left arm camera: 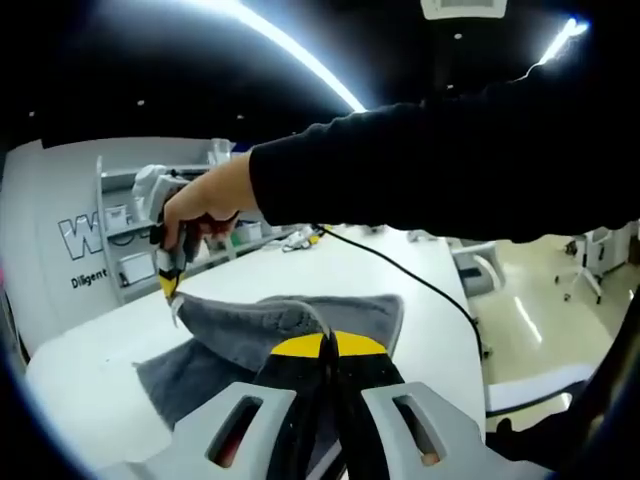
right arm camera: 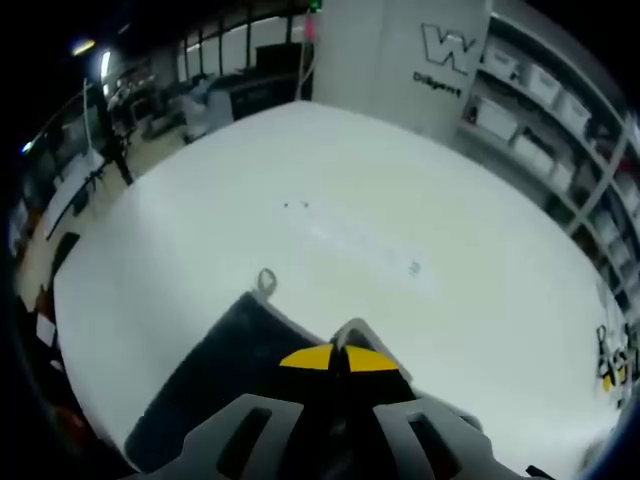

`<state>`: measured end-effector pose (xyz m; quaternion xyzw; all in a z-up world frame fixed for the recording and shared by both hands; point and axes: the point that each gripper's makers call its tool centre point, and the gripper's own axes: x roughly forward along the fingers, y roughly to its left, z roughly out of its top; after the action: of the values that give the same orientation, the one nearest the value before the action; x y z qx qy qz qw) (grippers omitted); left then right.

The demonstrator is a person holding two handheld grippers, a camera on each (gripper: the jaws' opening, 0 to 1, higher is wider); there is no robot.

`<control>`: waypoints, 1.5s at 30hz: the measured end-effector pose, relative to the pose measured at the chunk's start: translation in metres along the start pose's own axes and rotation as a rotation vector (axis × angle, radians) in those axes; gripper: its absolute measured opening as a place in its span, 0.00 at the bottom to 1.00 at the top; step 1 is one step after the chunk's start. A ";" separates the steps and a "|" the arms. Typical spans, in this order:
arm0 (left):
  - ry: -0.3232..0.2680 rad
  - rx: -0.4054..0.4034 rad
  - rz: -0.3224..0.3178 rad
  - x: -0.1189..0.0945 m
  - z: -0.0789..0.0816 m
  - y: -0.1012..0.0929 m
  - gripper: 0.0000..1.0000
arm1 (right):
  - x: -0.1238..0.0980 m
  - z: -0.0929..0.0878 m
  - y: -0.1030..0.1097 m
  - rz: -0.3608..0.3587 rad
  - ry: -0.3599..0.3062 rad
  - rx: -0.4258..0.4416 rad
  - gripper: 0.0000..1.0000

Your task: Open the folded towel by lifting each exposed corner and separating the folded layers until the towel lies flat within the target outline without major curled edges

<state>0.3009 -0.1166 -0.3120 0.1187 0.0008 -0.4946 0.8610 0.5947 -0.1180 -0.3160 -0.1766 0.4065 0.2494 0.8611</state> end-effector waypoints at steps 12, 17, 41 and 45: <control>-0.013 -0.005 0.079 -0.030 0.001 0.029 0.01 | 0.009 0.016 0.027 -0.002 -0.009 -0.004 0.00; -0.029 -0.006 0.090 -0.036 0.003 0.035 0.01 | 0.014 0.022 0.033 0.001 -0.005 -0.023 0.00; -0.037 -0.011 0.157 -0.066 0.001 0.065 0.01 | 0.025 0.062 0.069 0.022 -0.014 -0.085 0.00; -0.040 -0.013 0.165 -0.066 0.002 0.066 0.01 | 0.026 0.069 0.072 0.025 -0.015 -0.095 0.00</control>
<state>0.3232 -0.0285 -0.2888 0.1031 -0.0230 -0.4241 0.8994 0.6096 -0.0172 -0.3021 -0.2105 0.3897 0.2804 0.8516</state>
